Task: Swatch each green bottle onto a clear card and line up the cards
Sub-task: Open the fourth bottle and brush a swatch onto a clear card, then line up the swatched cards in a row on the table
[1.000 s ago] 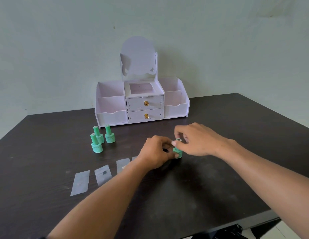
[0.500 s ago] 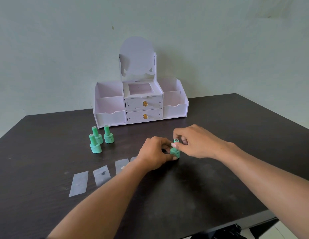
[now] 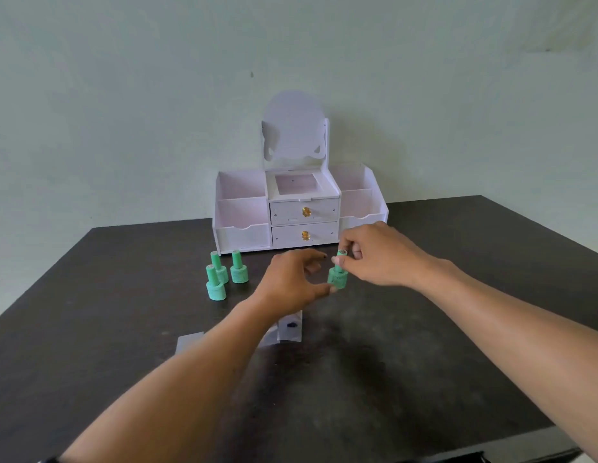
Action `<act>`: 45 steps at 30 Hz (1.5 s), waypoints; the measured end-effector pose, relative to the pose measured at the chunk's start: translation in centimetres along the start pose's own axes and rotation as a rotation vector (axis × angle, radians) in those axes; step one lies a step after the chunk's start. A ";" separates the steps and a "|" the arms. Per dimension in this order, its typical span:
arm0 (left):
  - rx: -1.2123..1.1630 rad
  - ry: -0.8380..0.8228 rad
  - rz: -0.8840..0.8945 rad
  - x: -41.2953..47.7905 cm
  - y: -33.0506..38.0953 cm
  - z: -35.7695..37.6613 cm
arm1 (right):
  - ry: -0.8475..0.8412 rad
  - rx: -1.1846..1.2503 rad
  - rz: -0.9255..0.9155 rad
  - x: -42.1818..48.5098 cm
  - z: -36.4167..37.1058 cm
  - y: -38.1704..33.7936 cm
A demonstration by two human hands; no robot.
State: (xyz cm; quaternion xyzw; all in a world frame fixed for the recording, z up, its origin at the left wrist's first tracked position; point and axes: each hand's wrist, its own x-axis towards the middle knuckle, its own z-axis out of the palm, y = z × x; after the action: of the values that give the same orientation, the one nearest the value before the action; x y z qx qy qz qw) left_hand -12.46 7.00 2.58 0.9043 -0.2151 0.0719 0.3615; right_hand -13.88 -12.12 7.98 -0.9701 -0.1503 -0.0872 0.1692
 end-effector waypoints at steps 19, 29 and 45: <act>0.142 0.282 -0.242 -6.8 -10.9 -11.5 | -0.103 0.012 -0.067 9.2 8.4 -12.9; 0.130 0.244 -0.248 -7.4 -11.5 -11.1 | -0.145 0.020 -0.032 9.0 9.5 -12.7; 0.153 0.119 -0.291 -11.3 -11.3 -13.2 | -0.005 0.200 -0.103 5.7 7.0 -12.4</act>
State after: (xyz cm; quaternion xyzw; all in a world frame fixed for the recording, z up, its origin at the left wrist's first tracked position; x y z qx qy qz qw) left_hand -17.27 27.14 1.95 0.9451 -0.0541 0.0883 0.3101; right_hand -11.65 2.96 6.54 -0.9395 -0.2086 -0.0779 0.2603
